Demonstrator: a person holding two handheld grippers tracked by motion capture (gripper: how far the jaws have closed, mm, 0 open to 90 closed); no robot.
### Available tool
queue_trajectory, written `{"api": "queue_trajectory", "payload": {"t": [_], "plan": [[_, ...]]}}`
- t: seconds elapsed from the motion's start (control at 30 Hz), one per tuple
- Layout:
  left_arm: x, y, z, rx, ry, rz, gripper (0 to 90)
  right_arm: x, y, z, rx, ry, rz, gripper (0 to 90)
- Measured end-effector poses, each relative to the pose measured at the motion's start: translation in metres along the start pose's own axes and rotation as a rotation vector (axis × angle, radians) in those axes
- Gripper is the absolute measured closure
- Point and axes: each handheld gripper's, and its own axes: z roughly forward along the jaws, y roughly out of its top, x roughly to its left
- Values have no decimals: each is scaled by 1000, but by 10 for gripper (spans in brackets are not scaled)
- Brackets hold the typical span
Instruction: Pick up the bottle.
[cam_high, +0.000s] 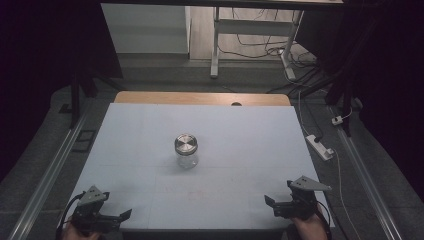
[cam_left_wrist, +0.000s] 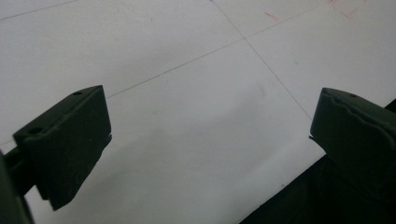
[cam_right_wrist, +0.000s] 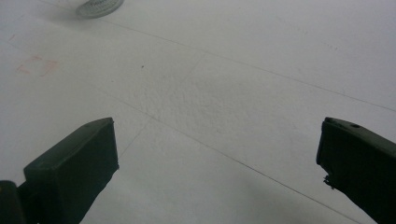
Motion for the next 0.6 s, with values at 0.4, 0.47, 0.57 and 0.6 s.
{"api": "queue_trajectory", "payload": {"t": [0.4, 0.47, 0.57, 0.6], "plan": [[-6, 3, 4, 44, 41, 36, 0, 0, 0, 1, 9, 13, -2, 0], [-8, 4, 4, 40, 42, 44, 0, 0, 0, 1, 12, 14, -1, 0], [-10, 7, 3, 33, 37, 46, 0, 0, 0, 2, 16, 17, -4, 0], [-10, 7, 3, 32, 43, 48, 0, 0, 0, 2, 15, 19, -5, 0]]}}
